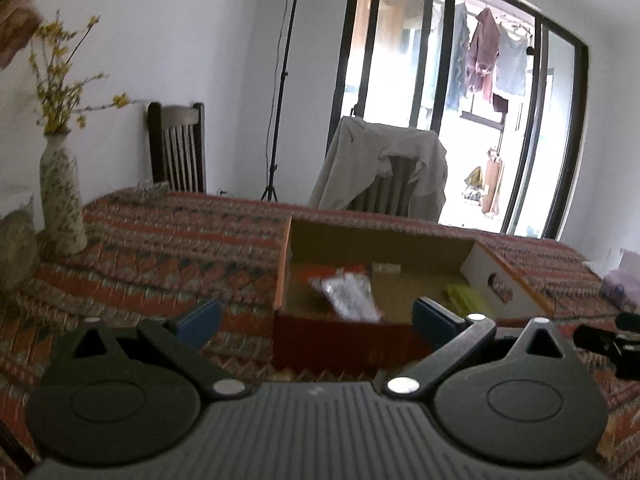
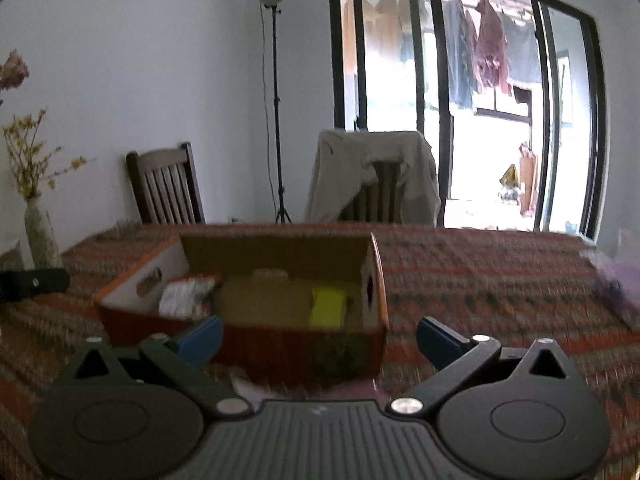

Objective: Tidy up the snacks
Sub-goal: 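Grasp the white printed packet from the pile with the right tool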

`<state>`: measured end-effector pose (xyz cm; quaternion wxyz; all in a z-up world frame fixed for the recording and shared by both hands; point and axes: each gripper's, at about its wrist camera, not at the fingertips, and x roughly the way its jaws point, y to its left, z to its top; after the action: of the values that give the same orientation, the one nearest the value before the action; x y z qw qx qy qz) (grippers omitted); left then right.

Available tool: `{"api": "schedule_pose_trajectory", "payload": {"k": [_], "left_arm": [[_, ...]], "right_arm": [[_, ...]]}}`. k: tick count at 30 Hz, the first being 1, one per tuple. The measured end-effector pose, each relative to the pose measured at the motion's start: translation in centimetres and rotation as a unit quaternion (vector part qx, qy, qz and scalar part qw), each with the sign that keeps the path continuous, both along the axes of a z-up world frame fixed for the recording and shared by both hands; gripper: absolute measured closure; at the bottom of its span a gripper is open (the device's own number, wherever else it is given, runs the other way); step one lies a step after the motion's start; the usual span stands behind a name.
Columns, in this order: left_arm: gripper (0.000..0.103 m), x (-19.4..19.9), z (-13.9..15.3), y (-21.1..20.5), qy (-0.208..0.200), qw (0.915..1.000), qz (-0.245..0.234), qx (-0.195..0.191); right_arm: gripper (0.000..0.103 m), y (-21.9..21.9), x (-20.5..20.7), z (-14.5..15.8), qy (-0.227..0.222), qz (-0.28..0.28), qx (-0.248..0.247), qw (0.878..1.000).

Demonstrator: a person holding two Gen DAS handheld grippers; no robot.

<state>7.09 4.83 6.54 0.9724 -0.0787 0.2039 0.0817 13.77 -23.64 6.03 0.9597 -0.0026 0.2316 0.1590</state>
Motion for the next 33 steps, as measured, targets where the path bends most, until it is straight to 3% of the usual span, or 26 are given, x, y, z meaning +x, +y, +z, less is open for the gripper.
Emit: {"api": "schedule_pose_trajectory", "payload": {"k": [10, 20, 26, 28, 33], "left_arm": [[0.0, -3.6, -3.4, 0.4, 0.02, 0.9994, -0.011, -0.026], [0.0, -4.3, -4.6, -0.2, 0.042, 0.9988, -0.006, -0.024], [0.0, -4.2, -4.6, -0.5, 0.046, 0.9988, -0.007, -0.018], [0.0, -4.2, -4.6, -0.4, 0.046, 0.9987, -0.007, -0.018], [0.0, -4.2, -4.6, 0.0, 0.047, 0.9987, -0.001, -0.019]], "right_arm": [[0.0, -3.8, -3.5, -5.4, 0.049, -0.005, 0.013, 0.999], [0.0, -4.1, -2.5, -6.2, 0.067, -0.027, -0.011, 0.997], [0.026, -2.5, 0.9, -6.6, 0.103, -0.011, -0.041, 0.994], [0.038, -1.9, 2.0, -7.0, 0.119, -0.004, -0.049, 0.992], [0.048, -1.0, 2.6, -7.2, 0.125, 0.015, -0.073, 0.989]]}}
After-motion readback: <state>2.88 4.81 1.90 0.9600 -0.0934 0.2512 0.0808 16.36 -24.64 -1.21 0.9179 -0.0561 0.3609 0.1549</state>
